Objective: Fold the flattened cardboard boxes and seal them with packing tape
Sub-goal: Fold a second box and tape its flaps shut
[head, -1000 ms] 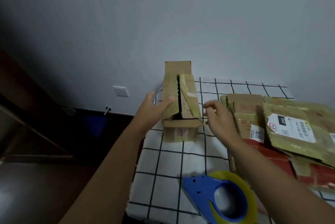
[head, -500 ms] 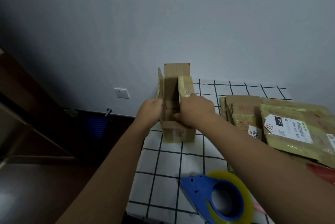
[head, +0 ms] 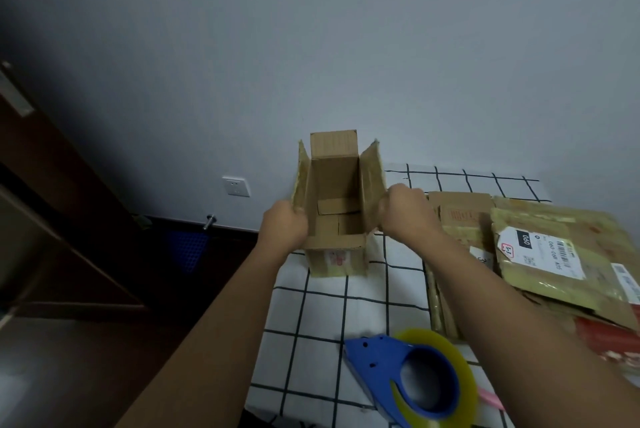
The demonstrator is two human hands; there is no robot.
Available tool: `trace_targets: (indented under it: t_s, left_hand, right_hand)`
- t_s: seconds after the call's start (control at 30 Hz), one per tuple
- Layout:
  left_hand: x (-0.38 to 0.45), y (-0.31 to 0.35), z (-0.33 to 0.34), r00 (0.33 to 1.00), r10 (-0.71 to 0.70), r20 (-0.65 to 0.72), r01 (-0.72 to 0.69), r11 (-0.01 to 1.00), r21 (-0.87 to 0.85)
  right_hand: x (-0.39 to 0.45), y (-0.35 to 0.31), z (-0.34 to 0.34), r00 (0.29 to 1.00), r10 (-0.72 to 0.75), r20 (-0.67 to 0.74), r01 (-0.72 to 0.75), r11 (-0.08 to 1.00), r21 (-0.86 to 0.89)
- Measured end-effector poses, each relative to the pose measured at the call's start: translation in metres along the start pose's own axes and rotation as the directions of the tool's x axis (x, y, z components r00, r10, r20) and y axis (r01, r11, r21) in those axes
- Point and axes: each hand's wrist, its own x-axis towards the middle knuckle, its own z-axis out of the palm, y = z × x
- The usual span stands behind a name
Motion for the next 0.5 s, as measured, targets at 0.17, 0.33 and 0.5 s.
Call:
trace_targets:
  t_s: [0.17,0.33,0.5]
  left_hand:
    - [-0.006,0.006,-0.001,0.992,-0.105,0.072,0.122,0.945,-0.304]
    - [-0.025,0.002,-0.005,0.98,-0.08,0.183,0.175,0.786,-0.593]
    - [-0.049,-0.017,0.011,0.98,-0.116,0.159,0.195,0.674,-0.713]
  right_hand:
    - [0.006,0.028,0.016,0.999,0.048,-0.019,-0.041,0.958,0.285]
    - [-0.016,0.036,0.018,0.983,0.097,0.157,-0.184,0.498,0.847]
    - [-0.029,0.054,0.044,0.948,0.033,0.315,-0.29,0.491,0.822]
